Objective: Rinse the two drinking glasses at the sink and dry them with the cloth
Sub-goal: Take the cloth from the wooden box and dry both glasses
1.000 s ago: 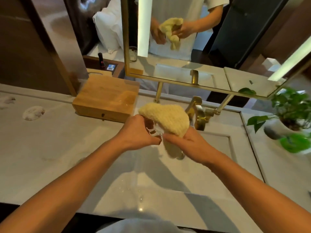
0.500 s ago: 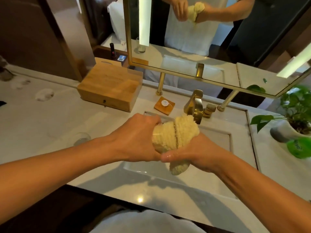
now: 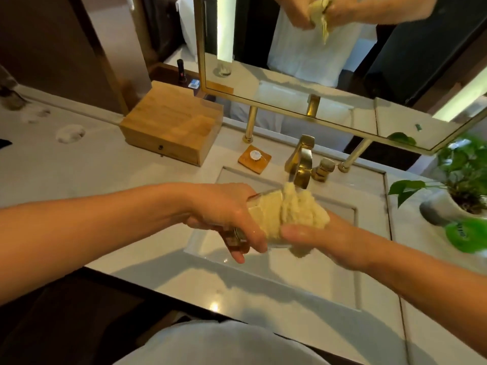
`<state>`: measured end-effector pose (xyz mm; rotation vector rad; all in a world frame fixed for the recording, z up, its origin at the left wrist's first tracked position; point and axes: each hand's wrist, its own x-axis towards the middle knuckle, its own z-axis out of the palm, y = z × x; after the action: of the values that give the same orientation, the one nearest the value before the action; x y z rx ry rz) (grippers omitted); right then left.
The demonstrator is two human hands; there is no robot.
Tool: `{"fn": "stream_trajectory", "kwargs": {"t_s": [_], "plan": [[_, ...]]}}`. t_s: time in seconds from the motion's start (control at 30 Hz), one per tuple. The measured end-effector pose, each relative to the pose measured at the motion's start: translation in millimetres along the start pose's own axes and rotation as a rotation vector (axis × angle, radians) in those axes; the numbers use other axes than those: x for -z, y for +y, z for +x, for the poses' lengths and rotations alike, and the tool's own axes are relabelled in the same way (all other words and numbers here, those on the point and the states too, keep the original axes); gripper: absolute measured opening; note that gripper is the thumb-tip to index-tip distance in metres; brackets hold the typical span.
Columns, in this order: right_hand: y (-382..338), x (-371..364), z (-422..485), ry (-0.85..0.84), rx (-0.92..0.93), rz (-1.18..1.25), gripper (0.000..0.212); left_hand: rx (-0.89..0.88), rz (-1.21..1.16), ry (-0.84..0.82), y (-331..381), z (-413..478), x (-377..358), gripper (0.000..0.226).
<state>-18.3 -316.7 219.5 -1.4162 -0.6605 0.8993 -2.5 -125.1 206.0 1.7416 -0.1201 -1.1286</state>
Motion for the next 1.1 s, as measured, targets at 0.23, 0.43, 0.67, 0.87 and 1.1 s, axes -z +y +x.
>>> {"fn": "stream_trajectory", "kwargs": {"t_s": [0.23,0.43,0.67,0.87,1.1], "plan": [[37,13,4,0.102,-0.088,0.953,0.075,-0.656,1.169,0.924,-33,18,-14,0.055],[42,13,0,0.264,-0.057,-0.082,0.036,-0.417,0.952,0.668,-12,7,-3,0.060],[15,17,4,0.010,0.022,-0.432,0.009,-0.009,-0.085,-0.043,-7,-2,4,0.032],[32,11,1,0.231,-0.077,-0.070,0.034,-0.123,0.448,0.341,-15,1,-17,0.035],[54,-2,27,0.468,-0.024,0.824,0.024,-0.743,1.211,1.018,-49,37,-1,0.041]]}}
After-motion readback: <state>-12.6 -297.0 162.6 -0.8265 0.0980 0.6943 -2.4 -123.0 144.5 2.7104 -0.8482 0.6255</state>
